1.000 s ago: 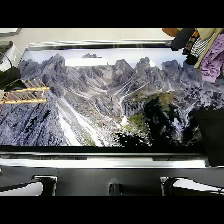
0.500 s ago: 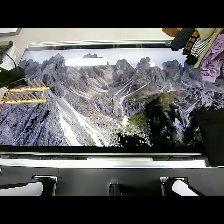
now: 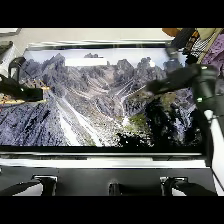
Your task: Fold the clothes and pants, and hang the long-sleeved shirts on hangers.
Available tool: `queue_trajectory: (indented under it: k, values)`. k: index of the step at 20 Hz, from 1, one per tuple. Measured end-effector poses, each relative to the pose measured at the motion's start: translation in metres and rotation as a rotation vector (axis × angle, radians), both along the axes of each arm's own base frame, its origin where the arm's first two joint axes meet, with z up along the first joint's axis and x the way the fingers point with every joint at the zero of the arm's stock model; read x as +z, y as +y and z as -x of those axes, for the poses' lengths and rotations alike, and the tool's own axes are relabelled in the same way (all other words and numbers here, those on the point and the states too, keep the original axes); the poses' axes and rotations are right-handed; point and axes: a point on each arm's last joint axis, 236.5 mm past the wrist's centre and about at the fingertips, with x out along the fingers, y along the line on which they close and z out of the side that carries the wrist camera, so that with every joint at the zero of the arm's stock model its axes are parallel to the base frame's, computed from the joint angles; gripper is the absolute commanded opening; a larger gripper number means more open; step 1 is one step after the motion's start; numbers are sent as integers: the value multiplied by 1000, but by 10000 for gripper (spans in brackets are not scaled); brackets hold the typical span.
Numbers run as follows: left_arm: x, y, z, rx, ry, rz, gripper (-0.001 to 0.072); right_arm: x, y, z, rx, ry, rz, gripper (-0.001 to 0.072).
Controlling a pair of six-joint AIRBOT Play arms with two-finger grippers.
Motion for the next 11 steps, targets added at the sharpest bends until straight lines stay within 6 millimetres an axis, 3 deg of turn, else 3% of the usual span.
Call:
queue_trajectory:
  k: [2, 4, 11]
  values:
    - [-15, -3, 10, -9, 29, -4, 18, -7, 26, 13, 83, 27, 13, 31]
    - [-25, -4, 15, -15, 47, -4, 18, -12, 38, 26, 130, 62, 26, 31]
    - [-35, -6, 20, -21, 64, -5, 18, -17, 48, 40, 179, 101, 43, 31]
